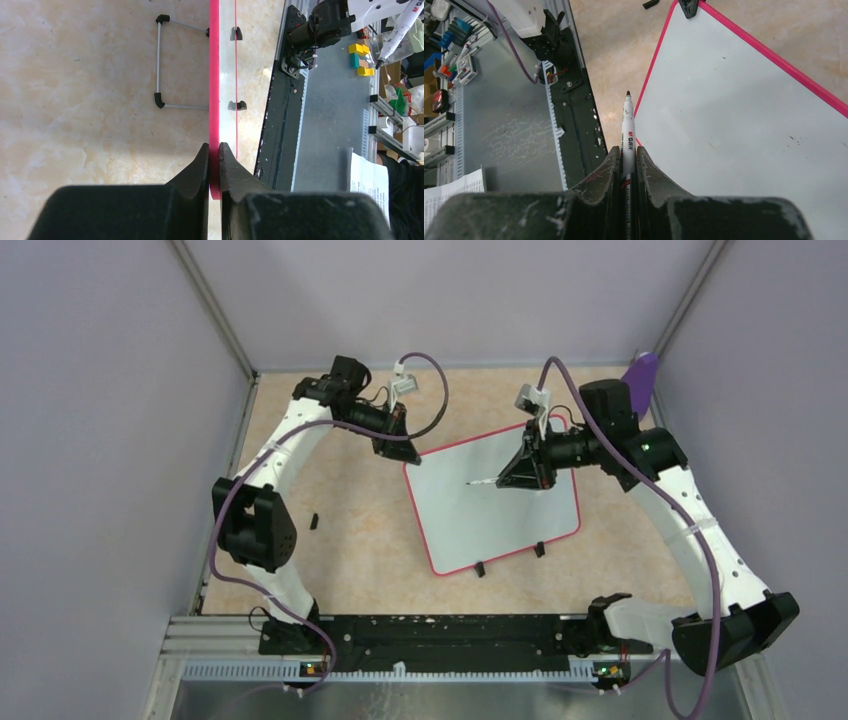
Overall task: Write a sentence on the whiteboard
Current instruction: Adjust the whiteboard at the center of the board, then hold the whiteboard on the whiteboard stand.
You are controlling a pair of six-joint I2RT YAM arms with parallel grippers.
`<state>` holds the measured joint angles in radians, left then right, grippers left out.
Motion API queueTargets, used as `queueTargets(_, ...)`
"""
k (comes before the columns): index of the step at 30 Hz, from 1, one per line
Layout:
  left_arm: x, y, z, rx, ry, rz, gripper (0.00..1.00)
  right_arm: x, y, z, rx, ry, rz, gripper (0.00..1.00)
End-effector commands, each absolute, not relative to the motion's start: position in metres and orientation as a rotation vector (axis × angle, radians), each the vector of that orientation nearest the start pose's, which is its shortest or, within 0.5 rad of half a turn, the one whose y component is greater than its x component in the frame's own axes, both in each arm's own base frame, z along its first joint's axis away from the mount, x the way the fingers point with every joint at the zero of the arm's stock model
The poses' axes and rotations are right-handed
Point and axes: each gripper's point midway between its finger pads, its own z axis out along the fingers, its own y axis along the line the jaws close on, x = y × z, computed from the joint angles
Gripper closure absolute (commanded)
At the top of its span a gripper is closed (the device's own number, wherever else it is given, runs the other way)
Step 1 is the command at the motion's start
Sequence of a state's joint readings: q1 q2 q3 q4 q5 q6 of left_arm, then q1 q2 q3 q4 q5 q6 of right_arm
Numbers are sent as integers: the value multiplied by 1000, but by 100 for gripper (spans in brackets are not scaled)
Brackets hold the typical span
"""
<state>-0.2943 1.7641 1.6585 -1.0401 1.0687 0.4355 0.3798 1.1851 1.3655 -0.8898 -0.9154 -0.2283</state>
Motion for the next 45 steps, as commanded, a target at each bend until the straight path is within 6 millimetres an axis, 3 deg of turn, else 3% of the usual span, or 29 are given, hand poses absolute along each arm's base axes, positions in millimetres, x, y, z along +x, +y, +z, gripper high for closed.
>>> queueTargets(1,289,-245,232,1122,2088,-1338,87,197,225,308,-1121,1843,1091,100)
queueTargets(6,296,-238,254,1038,2049,-1363,59,201,227,307,-1116,1840,1035,100)
queueTargets(11,294,-224,264,984,2030,-1352,54,209,238,303,-1131,1836,913,100)
queueTargets(21,294,-226,261,942,2023,-1372,54,222,277,301,-1247,1747,629,100)
queueTargets(28,296,-229,257,931,2029,-1414,56,220,301,291,-1324,1687,579,100)
queueTargets(39,295,-233,244,928,2057,-1427,60,214,316,287,-1370,1665,593,100)
queueTargets(45,297,-234,241,926,2073,-1417,74,213,317,282,-1383,1667,577,100)
